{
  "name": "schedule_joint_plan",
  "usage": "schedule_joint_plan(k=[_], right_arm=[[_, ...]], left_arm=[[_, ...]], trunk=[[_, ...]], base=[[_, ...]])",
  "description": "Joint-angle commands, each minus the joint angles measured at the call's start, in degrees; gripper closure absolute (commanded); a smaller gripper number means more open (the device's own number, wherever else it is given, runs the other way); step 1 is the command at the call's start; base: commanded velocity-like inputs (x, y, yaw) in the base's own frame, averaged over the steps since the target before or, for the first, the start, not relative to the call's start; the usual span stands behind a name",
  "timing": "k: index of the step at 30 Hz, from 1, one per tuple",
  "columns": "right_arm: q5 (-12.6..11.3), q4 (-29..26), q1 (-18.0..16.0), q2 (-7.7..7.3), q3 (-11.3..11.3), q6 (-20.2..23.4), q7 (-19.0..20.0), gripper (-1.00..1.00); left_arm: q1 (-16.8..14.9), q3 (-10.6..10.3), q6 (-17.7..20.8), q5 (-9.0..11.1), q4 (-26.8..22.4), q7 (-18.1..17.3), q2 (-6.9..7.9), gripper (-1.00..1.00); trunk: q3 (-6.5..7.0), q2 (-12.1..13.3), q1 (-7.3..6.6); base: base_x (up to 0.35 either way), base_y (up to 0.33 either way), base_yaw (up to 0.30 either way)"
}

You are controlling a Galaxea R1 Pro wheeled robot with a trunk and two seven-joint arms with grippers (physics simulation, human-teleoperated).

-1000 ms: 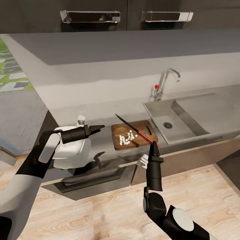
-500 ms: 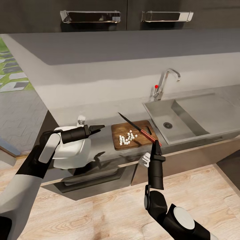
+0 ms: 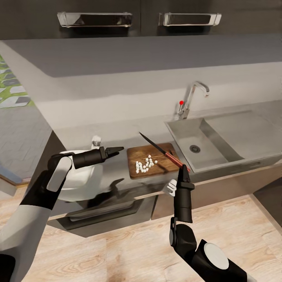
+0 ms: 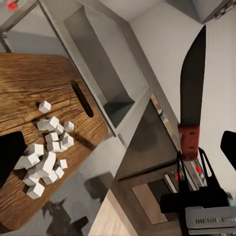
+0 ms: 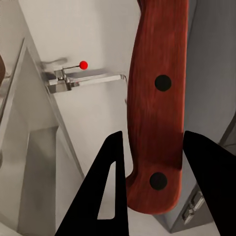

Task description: In the kitchen, take the Vidalia onion out of the sink, dice it on the chopping board with the paring knife, put the diced onion into the bowl on the countertop, then place both the paring knife and the chopping board into the sink.

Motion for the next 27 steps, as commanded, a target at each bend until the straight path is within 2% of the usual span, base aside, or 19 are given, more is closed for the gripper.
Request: schedule_joint_plan(k=[1, 11, 23, 27], right_arm=[[-0.1, 0.0, -0.1, -0.04, 0.1, 0.2, -0.2, 1.0], [-0.1, 0.0, -0.1, -0.06, 0.1, 0.2, -0.2, 1.0], [-0.2, 0.0, -0.1, -0.07, 0.1, 0.2, -0.2, 1.0], [-0.5, 0.0, -0.1, -0.08, -0.8, 0.2, -0.1, 1.0]], left_arm=[[-0.1, 0.0, 0.3, 0.1, 0.0, -0.1, 0.01, -1.0], [-0.1, -0.1, 0.2, 0.1, 0.0, 0.0, -0.59, -1.0], [-0.1, -0.1, 0.2, 0.1, 0.0, 0.0, -0.89, -1.0], [-0.1, -0.1, 0.2, 0.1, 0.0, 0.0, -0.89, -1.0]], trunk=[[-0.11, -0.1, 0.03], [-0.37, -0.1, 0.03], [-0.38, -0.1, 0.03], [-0.38, -0.1, 0.03]], base=[[0.025, -0.097, 0.049], [0.006, -0.025, 0.075], [0.0, 0.0, 0.004], [0.0, 0.0, 0.0]])
